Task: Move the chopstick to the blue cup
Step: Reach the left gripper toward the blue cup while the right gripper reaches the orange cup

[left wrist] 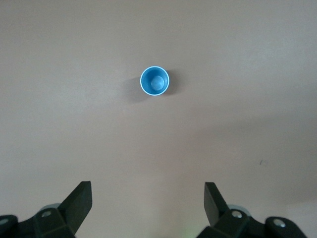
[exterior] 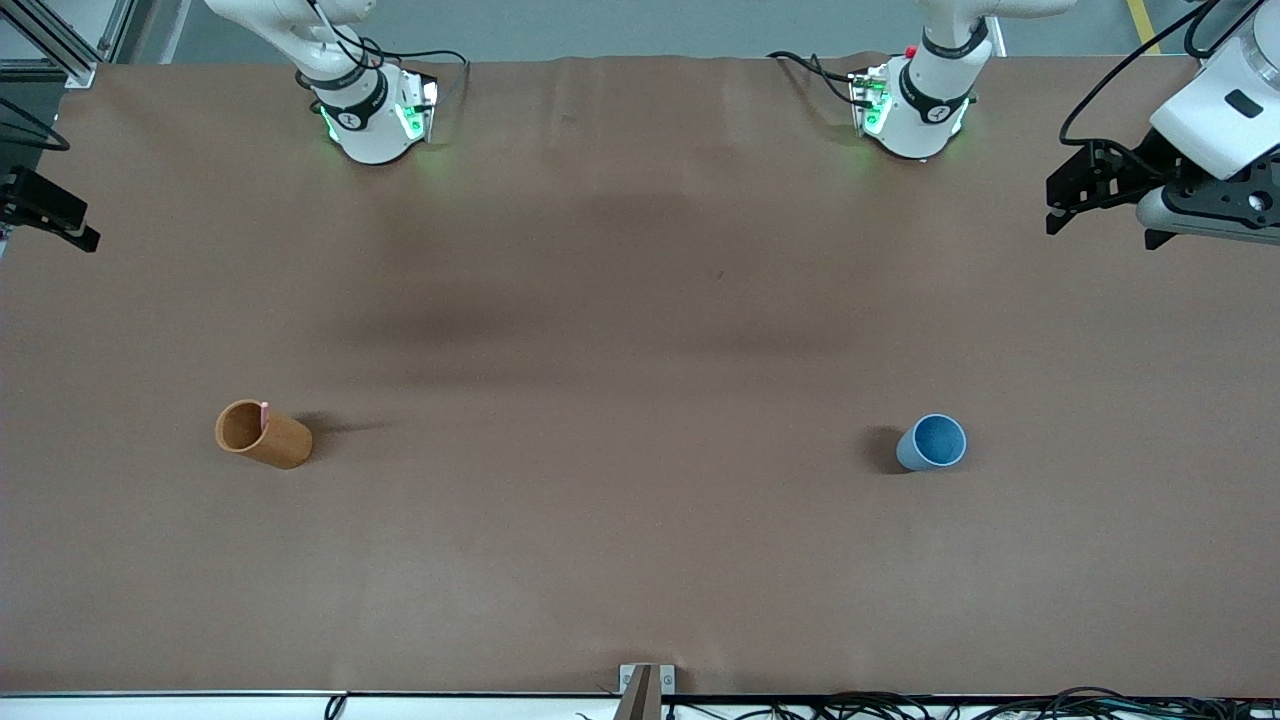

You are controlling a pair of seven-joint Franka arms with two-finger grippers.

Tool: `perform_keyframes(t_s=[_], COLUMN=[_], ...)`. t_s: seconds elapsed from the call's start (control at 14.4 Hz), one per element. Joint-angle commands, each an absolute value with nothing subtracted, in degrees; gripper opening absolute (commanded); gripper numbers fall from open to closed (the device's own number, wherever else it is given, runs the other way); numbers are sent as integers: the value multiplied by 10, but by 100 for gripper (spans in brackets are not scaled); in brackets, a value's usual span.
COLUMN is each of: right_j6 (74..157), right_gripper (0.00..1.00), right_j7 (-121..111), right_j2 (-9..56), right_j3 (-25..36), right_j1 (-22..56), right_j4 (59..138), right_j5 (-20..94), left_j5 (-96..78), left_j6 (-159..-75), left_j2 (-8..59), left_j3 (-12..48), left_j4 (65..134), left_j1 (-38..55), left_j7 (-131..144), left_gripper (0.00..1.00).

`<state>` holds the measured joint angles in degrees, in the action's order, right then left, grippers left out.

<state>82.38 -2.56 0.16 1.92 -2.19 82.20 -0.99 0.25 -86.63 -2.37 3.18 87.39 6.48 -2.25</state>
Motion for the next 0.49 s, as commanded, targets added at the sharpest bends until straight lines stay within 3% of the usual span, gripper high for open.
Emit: perform_keyframes(t_s=[0.0, 0.42], right_j6=[829, 829], right_gripper=[100, 100], right_j7=[-32, -32], right_j2=[-11, -10], right_j3=[18, 19], right_j1=[-27, -29], right_j4=[832, 832], right_j5=[-1, -2], left_j5=[1, 1], left_j6=[-860, -862], left_j2=[-18, -3], left_j3=[33, 31], left_j4=[859, 860], left_j1=[65, 64], left_j7=[-18, -16], left_gripper=[100, 100])
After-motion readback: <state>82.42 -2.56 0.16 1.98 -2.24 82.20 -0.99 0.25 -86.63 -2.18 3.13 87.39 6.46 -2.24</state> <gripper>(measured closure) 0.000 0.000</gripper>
